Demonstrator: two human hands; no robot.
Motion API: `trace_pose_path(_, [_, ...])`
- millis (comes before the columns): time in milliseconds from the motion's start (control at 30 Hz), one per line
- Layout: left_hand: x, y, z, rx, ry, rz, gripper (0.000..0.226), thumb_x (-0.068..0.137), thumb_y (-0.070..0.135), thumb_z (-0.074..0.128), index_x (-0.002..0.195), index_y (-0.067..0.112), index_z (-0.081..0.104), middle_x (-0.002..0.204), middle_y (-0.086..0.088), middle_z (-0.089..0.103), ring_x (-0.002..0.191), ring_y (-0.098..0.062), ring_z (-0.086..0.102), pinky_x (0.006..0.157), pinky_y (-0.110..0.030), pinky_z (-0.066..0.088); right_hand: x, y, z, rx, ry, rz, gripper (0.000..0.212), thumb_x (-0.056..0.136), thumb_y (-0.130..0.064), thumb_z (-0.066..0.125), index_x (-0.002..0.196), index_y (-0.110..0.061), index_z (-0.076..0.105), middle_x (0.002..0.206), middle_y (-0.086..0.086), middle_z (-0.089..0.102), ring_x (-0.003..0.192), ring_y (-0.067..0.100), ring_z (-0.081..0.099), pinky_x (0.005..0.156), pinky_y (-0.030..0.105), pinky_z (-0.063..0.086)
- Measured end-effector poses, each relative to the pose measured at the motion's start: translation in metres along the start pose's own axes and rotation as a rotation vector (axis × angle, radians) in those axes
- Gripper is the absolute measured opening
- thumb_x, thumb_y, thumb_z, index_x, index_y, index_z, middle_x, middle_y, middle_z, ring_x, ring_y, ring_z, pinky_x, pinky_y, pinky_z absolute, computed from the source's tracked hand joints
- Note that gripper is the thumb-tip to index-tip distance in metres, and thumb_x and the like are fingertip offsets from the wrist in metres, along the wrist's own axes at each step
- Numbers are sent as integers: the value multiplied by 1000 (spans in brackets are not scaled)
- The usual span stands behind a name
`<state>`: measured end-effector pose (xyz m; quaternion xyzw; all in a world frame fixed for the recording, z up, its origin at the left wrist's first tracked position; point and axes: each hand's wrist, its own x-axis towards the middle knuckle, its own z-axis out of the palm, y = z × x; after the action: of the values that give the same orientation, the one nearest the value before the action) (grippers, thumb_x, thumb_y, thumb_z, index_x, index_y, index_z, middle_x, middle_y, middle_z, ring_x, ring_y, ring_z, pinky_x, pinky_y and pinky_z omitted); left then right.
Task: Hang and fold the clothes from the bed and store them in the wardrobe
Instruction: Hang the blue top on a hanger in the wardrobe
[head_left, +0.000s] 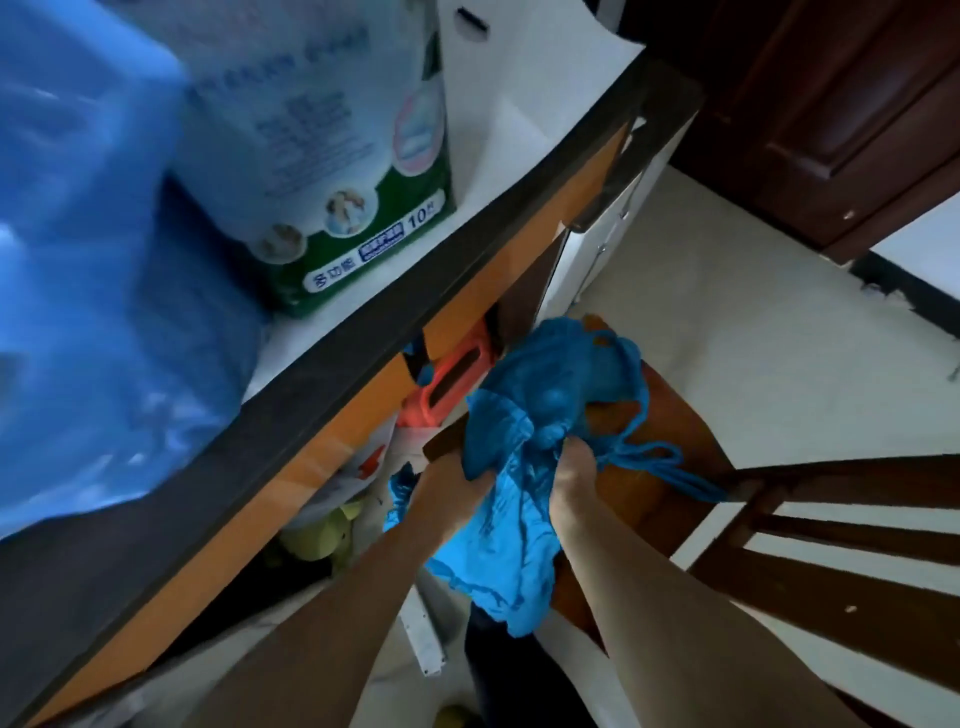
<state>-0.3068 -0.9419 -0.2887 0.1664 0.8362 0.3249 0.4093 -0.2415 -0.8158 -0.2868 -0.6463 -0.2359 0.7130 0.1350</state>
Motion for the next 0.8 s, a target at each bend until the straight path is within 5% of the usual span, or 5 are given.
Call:
trace_pose_path(133, [-72,12,-44,-152,26,-19,25,93,26,62,76,16,47,61,-4,45,54,-20,44,46,-25,32,-85,6,6,187,-193,15,42,103,-18,29,131,2,54,130,21,57,120,37,55,104,41,44])
trace_pose_path(300, [-196,8,-83,-789,-96,-188,46,89,58,54,108,19,68,107,-3,72,100,-21,68,85,-31,55,-199,13,-30,8,-478,60,37,92,-22,34,86,-4,66,88,18,65,82,33,65,83,37,51])
trace_pose_path(433, [-280,-3,-100,-1325,-86,-202,67,79,73,38,104,23,74,109,-5,73,94,-22,72,68,-36,60,-270,19,-62,-268,-722,73,51,89,-11,38,46,-12,65,53,7,61,47,18,60,55,24,48])
trace_pose_path(633, [-349,6,-119,-1357,22,-91,30,74,33,69,95,13,77,103,-11,74,87,-25,73,70,-34,58,-326,32,-82,-815,-835,26,24,100,-17,48,101,-7,70,101,14,68,92,28,64,87,40,49])
trace_pose_path(800, [-382,17,-111,-1357,155,2,19,66,6,62,72,12,78,80,-10,74,66,-25,71,62,-30,54,-336,28,-98,-582,-856,-78,34,93,-26,57,124,-12,62,113,11,69,108,29,63,98,47,47])
